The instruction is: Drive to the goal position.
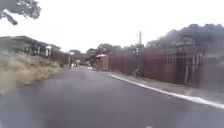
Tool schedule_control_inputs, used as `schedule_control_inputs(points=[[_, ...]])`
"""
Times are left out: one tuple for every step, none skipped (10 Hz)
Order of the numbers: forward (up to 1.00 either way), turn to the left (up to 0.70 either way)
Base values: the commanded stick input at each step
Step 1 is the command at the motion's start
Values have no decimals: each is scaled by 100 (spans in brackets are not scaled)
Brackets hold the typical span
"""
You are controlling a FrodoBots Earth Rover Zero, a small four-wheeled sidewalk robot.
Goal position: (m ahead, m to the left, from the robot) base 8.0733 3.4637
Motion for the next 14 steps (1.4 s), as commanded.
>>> schedule_control_inputs(points=[[70, 35], [70, 35], [70, 35], [70, 35], [70, 25], [70, 0], [70, 0], [70, 0], [61, 0], [50, 0], [50, 0], [50, 0], [50, 0], [50, 0]])
